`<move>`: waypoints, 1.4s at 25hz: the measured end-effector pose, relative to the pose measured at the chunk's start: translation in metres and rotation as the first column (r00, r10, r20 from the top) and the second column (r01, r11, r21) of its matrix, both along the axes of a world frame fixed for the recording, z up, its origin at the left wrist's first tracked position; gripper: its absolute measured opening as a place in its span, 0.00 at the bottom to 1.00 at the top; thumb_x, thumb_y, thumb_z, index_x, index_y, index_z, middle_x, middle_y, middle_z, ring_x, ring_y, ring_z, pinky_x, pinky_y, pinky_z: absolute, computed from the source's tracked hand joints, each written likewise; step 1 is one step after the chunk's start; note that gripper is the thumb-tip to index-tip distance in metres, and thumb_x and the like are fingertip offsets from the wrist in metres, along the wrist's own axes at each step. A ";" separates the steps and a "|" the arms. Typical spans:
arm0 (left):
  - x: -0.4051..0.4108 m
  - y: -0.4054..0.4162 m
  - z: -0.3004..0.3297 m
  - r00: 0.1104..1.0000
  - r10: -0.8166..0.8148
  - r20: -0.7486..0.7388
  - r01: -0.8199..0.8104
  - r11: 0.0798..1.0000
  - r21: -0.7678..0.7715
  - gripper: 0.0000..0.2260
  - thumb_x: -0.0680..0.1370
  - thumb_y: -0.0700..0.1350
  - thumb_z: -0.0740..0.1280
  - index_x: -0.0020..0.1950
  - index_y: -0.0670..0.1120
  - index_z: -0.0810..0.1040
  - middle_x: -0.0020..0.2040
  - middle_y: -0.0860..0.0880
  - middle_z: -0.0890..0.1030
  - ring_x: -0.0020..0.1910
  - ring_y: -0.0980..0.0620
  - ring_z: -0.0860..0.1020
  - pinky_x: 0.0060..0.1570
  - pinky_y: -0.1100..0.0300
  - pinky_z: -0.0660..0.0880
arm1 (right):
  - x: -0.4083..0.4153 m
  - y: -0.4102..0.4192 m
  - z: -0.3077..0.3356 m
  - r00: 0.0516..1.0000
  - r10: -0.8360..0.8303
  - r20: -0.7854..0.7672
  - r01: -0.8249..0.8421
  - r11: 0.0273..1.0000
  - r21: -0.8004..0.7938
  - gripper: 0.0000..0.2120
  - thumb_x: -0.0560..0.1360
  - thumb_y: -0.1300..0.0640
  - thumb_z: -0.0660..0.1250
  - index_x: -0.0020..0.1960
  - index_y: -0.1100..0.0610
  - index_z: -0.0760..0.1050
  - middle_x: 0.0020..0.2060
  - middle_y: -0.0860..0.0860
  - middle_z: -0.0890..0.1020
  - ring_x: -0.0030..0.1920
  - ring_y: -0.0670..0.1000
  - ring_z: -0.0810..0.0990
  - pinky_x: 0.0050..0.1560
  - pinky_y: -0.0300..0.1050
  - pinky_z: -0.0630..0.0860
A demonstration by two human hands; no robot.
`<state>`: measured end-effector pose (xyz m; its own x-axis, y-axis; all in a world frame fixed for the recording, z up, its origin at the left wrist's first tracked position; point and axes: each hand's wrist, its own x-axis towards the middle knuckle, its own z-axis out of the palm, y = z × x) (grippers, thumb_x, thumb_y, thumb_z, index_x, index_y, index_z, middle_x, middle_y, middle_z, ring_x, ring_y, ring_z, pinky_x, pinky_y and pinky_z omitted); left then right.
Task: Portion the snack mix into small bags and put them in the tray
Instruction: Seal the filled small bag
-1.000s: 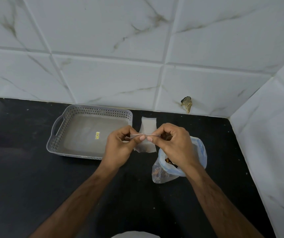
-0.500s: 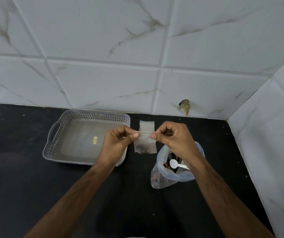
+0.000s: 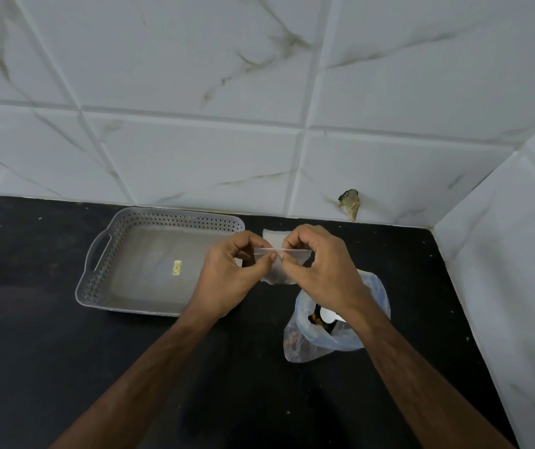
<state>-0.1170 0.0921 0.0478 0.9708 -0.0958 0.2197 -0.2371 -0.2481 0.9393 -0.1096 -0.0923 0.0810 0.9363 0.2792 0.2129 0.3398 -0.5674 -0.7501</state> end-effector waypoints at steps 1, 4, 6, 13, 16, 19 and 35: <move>0.000 0.001 0.002 1.000 0.011 0.006 -0.011 1.000 -0.001 0.05 0.74 0.50 0.73 0.46 0.50 0.83 0.42 0.52 0.85 0.42 0.48 0.83 0.49 0.46 0.80 | 0.000 0.000 0.001 1.000 -0.001 0.014 0.001 1.000 -0.005 0.03 0.73 0.54 0.72 0.44 0.51 0.77 0.40 0.41 0.78 0.45 0.44 0.77 0.47 0.47 0.78; 0.002 0.011 0.007 0.998 0.054 -0.036 -0.054 0.999 0.006 0.05 0.73 0.46 0.77 0.41 0.53 0.83 0.40 0.56 0.85 0.44 0.54 0.83 0.54 0.51 0.78 | 0.002 -0.007 0.008 1.000 -0.030 -0.005 0.030 0.999 0.039 0.05 0.73 0.52 0.75 0.43 0.49 0.80 0.39 0.40 0.81 0.46 0.44 0.79 0.48 0.47 0.78; 0.005 0.016 0.008 0.997 0.062 -0.045 -0.061 0.998 0.026 0.08 0.72 0.43 0.78 0.38 0.54 0.82 0.38 0.58 0.84 0.42 0.57 0.82 0.54 0.54 0.76 | 0.004 -0.012 0.012 0.998 -0.049 -0.042 0.051 0.998 0.041 0.07 0.71 0.50 0.77 0.41 0.50 0.81 0.38 0.42 0.82 0.44 0.45 0.80 0.46 0.49 0.79; 0.017 0.011 -0.003 0.997 0.031 -0.071 -0.032 0.999 -0.015 0.14 0.71 0.41 0.79 0.35 0.56 0.79 0.36 0.58 0.82 0.40 0.58 0.80 0.49 0.54 0.75 | 0.017 -0.021 0.006 0.989 -0.102 -0.106 0.108 0.993 0.055 0.12 0.66 0.48 0.80 0.39 0.54 0.81 0.35 0.45 0.83 0.37 0.44 0.81 0.40 0.40 0.79; 0.013 0.010 -0.009 0.993 -0.083 -0.088 0.072 0.990 -0.119 0.06 0.73 0.49 0.76 0.41 0.58 0.80 0.41 0.54 0.83 0.43 0.55 0.81 0.46 0.60 0.76 | 0.017 -0.023 0.001 0.983 -0.097 -0.158 0.108 0.992 0.066 0.12 0.66 0.49 0.80 0.40 0.55 0.81 0.35 0.47 0.83 0.37 0.45 0.81 0.39 0.37 0.79; 0.010 0.003 -0.015 0.991 -0.120 -0.067 0.115 0.990 -0.081 0.04 0.76 0.46 0.75 0.48 0.49 0.82 0.44 0.48 0.83 0.44 0.49 0.82 0.44 0.57 0.78 | 0.016 -0.021 -0.002 0.975 -0.033 -0.219 0.053 0.995 0.086 0.07 0.70 0.52 0.78 0.43 0.54 0.82 0.38 0.47 0.84 0.41 0.46 0.82 0.45 0.43 0.81; 0.064 -0.016 -0.038 0.946 0.002 -0.323 -0.075 0.974 -0.213 0.07 0.83 0.41 0.65 0.51 0.43 0.82 0.47 0.49 0.87 0.46 0.50 0.85 0.47 0.56 0.78 | 0.093 -0.066 -0.018 0.842 -0.005 -0.539 0.116 0.978 0.171 0.05 0.80 0.60 0.66 0.52 0.61 0.73 0.47 0.54 0.84 0.45 0.49 0.86 0.43 0.42 0.83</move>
<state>-0.0529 0.0762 0.0097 0.9950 -0.0414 -0.0909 0.0897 -0.0300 0.9955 -0.0170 -0.1586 0.0630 0.9330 0.2241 -0.2817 -0.1749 -0.4018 -0.8989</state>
